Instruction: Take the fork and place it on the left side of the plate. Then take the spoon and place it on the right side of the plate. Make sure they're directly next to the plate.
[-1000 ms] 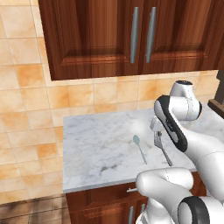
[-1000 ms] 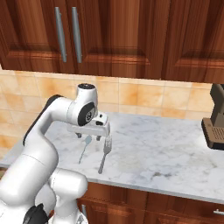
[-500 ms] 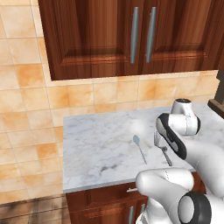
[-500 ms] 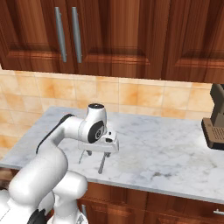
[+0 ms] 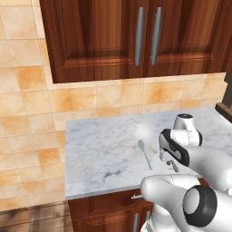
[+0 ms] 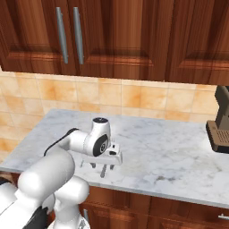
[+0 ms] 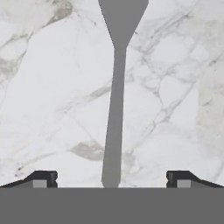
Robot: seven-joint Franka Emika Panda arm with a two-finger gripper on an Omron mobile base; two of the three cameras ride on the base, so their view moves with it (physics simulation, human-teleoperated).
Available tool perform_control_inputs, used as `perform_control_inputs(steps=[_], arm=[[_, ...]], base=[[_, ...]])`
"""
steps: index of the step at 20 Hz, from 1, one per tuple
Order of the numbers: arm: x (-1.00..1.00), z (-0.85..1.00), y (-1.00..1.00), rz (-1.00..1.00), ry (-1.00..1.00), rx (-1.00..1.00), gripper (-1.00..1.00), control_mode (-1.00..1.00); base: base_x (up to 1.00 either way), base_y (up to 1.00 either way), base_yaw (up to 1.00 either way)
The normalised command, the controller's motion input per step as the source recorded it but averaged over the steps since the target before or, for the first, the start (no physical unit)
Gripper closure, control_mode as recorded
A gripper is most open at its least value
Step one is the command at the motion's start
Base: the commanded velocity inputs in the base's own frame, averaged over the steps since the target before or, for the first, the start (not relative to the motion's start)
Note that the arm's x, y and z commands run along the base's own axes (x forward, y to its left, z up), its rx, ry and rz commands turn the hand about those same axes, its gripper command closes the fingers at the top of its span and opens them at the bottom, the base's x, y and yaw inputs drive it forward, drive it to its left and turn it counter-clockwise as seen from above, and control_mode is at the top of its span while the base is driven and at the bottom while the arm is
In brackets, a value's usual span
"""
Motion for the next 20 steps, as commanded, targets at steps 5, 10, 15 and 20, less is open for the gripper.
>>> perform_control_inputs(steps=[5,10,15,20], arm=[[0.14,-0.26,0.0,0.03,0.0,0.0,-1.0,-1.0],[0.17,-0.25,0.0,0.03,0.0,0.0,-1.0,-1.0],[0.28,-0.23,0.0,0.04,-0.01,0.0,-1.0,-1.0],[0.2,-0.27,0.0,0.05,-0.02,0.01,1.0,-1.0]], base=[[0.0,0.0,0.0],[0.0,0.0,0.0],[0.0,0.0,0.0],[0.0,0.0,0.0]])
